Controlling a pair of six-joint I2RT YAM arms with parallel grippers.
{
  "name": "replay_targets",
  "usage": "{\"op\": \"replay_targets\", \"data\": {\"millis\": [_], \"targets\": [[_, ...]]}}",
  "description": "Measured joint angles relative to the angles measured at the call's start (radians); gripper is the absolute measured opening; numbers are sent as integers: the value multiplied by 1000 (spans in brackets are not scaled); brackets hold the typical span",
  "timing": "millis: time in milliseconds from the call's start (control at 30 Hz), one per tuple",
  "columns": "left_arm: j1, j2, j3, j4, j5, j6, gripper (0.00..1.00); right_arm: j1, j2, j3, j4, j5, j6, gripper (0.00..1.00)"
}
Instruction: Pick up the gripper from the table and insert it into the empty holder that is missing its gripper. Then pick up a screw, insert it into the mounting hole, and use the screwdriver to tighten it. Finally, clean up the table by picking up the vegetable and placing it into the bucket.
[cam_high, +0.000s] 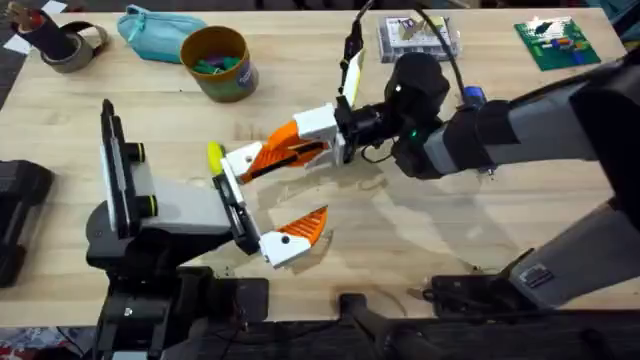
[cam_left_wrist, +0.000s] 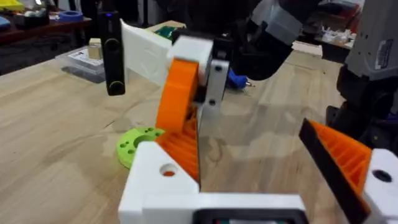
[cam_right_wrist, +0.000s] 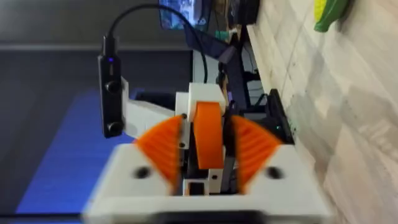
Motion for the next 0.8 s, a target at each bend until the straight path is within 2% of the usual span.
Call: {"op": "replay_targets", "data": {"millis": [100,133,167,600,800], "targets": [[0,0,0,0,1,0,983,9,0,0,0,2,-2,824],[0,0,0,0,1,0,983,12,0,0,0,2,-3,937],[0,0,0,0,1,0,983,13,0,0,1,2,-6,980],[0,0,0,0,1,0,983,8,0,0,0,2,-6,995],[0,0,0,0,1,0,983,-28,0,0,5,2,-12,995]]}}
